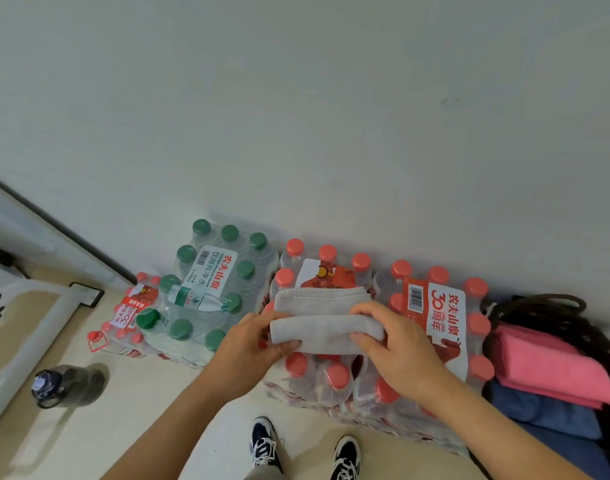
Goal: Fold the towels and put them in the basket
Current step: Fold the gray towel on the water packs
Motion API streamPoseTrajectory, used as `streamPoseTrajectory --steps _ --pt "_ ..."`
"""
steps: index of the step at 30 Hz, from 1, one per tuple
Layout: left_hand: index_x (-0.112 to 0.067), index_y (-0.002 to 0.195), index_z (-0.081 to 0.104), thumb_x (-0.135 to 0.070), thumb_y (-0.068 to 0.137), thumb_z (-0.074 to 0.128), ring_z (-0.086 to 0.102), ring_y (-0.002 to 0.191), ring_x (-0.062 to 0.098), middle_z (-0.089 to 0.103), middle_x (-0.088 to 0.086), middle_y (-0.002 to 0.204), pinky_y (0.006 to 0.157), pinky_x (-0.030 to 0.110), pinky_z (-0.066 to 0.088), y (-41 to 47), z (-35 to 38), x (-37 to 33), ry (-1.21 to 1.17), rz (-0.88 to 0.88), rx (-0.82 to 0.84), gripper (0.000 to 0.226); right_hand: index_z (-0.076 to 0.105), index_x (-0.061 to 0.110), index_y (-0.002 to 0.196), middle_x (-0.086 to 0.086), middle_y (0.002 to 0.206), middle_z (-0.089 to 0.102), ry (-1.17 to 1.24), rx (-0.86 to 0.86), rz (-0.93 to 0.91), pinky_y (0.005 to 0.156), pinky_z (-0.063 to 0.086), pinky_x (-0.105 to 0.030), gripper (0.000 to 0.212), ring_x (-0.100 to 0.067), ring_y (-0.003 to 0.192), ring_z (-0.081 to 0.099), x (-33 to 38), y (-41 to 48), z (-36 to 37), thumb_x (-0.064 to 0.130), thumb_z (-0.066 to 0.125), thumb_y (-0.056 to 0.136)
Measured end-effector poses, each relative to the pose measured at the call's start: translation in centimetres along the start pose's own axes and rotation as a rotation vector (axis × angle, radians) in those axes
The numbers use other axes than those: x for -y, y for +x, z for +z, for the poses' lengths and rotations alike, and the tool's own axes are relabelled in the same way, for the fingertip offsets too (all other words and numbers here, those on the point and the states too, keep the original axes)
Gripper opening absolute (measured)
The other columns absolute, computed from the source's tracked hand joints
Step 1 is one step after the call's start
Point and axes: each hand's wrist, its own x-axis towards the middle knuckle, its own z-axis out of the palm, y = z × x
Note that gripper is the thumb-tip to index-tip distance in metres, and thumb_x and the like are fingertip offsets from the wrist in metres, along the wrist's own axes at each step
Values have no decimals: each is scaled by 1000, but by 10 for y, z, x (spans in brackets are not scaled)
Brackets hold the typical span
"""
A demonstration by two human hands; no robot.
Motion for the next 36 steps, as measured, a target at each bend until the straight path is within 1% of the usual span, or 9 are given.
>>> streamPoseTrajectory --steps 5,11,16,21,24,28,31,33,36 --pt "-29 108 62 -30 93 58 59 88 -12 66 -24 93 69 3 41 12 17 -9 -64 -98 -211 15 48 25 117 16 93 52 -163 -96 18 63 41 -16 20 -5 80 52 6 18 10 34 43 100" --pt "-23 94 58 -41 97 46 60 77 8 64 -11 84 64 27 46 32 26 -17 49 -215 -310 21 44 21 111 5 91 55 -217 -85 134 62 47 -30 21 -15 78 56 4 44 14 37 33 102" --pt "-20 68 48 -47 95 49 54 62 16 55 -5 63 54 31 41 47 25 -24 113 -318 -336 38 44 20 110 3 93 53 -101 -128 210 55 40 -20 19 -15 79 56 0 54 15 36 38 101" --pt "-23 106 54 -47 81 66 59 75 19 57 -7 75 69 36 51 50 29 -28 105 -375 -526 37 43 21 122 -4 109 49 -388 -198 149 63 44 -21 29 -13 81 47 1 45 17 39 36 100" --pt "-32 118 57 -32 79 73 50 103 23 57 0 110 83 39 42 51 30 -25 391 -81 -641 42 38 21 131 -6 117 47 -335 -168 150 69 47 -24 35 -16 89 52 1 46 14 38 38 100" --pt "-27 117 65 -29 93 48 49 121 21 61 0 127 94 41 43 51 27 -14 710 413 -358 29 44 20 122 -6 115 51 -223 -28 222 68 41 -26 30 -15 86 49 -1 51 9 38 32 102" --pt "-24 143 42 -40 99 25 39 136 15 46 -4 145 110 36 35 46 18 -5 625 243 -178 50 46 18 124 -7 115 49 -287 6 237 69 38 -26 35 -16 86 47 0 54 6 39 29 103" --pt "-24 149 31 -50 97 18 30 140 11 33 -5 153 115 28 23 42 17 0 567 127 -146 59 44 17 127 -9 118 48 -321 9 251 71 41 -26 37 -18 88 49 3 55 7 39 28 103" --pt "-24 149 28 -54 96 12 31 139 11 31 -4 154 115 29 27 41 22 -1 589 76 -165 63 41 18 127 -11 117 45 -241 -9 334 73 48 -31 35 -20 88 51 7 54 12 40 29 102"
